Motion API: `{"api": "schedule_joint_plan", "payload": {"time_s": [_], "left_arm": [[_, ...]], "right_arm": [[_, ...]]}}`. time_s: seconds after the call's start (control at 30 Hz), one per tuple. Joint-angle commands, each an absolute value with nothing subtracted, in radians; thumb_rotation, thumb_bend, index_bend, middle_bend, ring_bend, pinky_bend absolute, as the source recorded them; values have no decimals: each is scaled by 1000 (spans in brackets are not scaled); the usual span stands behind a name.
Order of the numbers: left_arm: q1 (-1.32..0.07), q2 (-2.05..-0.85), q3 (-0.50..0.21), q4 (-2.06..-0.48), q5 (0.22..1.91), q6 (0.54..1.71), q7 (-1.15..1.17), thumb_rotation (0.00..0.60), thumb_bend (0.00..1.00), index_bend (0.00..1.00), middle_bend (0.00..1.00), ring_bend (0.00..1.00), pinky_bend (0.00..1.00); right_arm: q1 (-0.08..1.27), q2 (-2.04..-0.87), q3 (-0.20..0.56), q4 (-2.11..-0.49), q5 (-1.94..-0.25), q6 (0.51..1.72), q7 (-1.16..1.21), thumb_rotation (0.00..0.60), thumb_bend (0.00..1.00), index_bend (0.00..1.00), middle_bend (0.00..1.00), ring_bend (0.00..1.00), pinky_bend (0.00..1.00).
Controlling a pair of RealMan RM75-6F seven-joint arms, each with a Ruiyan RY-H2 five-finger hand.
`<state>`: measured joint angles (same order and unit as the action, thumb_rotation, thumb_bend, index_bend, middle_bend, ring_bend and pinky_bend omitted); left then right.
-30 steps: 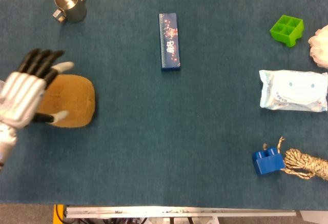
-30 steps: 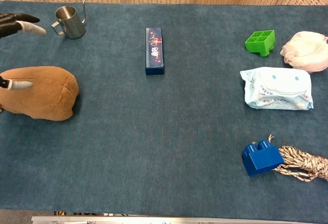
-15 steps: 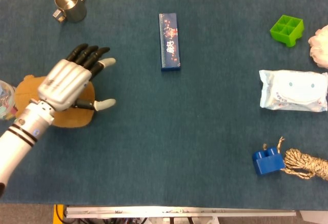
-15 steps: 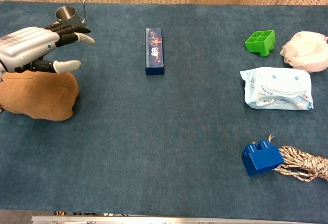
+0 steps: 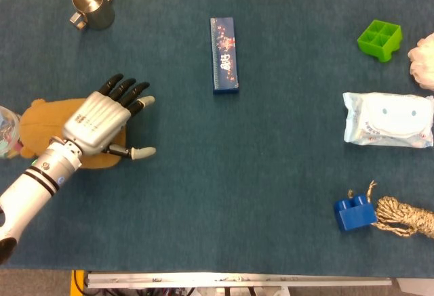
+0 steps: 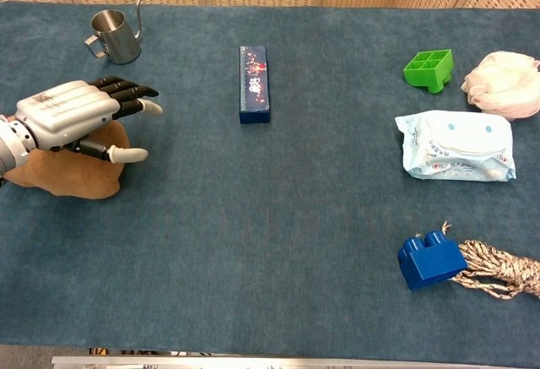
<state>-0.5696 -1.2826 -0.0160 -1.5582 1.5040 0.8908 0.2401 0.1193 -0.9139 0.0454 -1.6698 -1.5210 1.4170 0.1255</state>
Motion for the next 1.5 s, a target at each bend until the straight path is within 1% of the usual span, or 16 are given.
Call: {"api": "schedule_joint_plan", "payload": {"time_s": [0.03, 0.37, 0.73, 0.97, 1.2, 1.5], "left_arm": [[-576, -1296, -4, -1544, 1489, 877, 271, 0, 24, 128, 57, 33, 0], [-583, -1335, 20, -1505, 1466, 861, 299, 0, 24, 129, 47, 23, 0], [-599, -1382, 27, -1538, 1485, 881, 338, 0, 24, 130, 42, 18, 0], [-605, -1362, 23, -1583, 1496, 910, 361, 0, 24, 130, 42, 18, 0], [-596, -1331, 26, -1579, 1472, 924, 387, 0, 24, 130, 42, 18, 0], [-595, -1370, 46, -1529, 1468, 913, 404, 0, 24, 130, 42, 18, 0]], "right_arm": [[118, -913, 46, -1671, -1520, 1417, 124, 600, 20, 202, 311, 220, 313], [114, -912, 45, -1670, -1515, 1415, 125, 600, 20, 202, 311, 220, 313], [108, -909, 43, -1670, -1519, 1423, 131, 600, 20, 202, 311, 220, 313], [102, -908, 43, -1662, -1518, 1430, 143, 600, 20, 202, 311, 220, 313], [107, -914, 43, -1649, -1519, 1418, 153, 600, 20, 202, 311, 220, 313], [108, -914, 43, -1645, -1517, 1412, 157, 600, 20, 202, 311, 220, 313]]}}
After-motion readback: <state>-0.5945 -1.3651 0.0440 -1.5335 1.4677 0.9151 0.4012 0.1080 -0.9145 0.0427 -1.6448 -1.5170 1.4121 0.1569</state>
